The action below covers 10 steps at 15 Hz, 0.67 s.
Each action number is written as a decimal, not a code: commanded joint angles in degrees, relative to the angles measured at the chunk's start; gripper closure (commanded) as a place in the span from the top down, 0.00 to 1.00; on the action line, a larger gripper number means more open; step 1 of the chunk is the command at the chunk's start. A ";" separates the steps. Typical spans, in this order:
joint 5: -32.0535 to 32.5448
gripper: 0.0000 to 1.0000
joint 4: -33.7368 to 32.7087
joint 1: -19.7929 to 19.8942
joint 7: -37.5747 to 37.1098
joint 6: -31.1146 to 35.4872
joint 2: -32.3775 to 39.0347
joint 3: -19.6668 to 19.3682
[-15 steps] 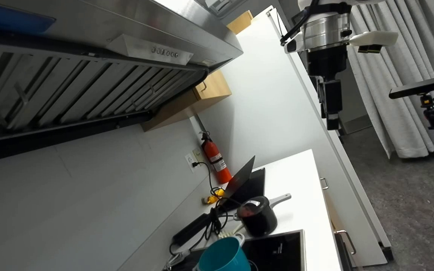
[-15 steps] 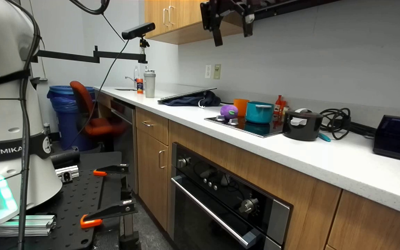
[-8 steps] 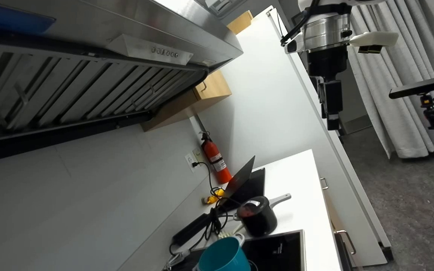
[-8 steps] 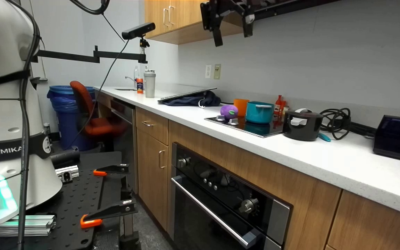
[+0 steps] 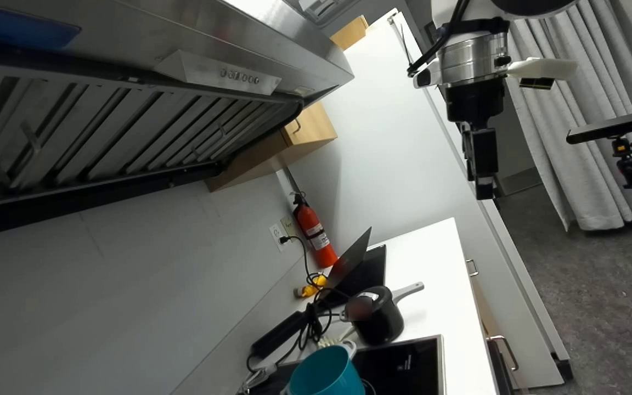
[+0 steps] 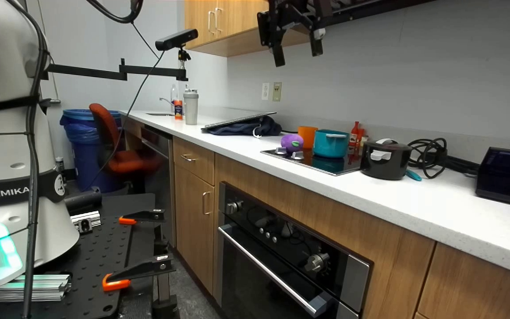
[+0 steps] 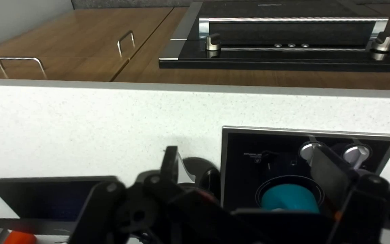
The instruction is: Put the watermelon plush toy on the counter and close the pot
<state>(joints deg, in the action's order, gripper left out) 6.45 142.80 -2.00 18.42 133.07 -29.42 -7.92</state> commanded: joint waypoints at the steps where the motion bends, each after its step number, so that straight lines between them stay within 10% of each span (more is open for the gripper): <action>1: -0.88 1.00 -2.19 -0.12 -0.94 5.00 4.97 1.32; 10: -3.85 1.00 -10.30 -0.73 -6.47 18.98 19.12 4.34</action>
<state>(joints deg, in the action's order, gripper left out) 5.23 136.97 -2.51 14.09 149.02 -15.79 -4.51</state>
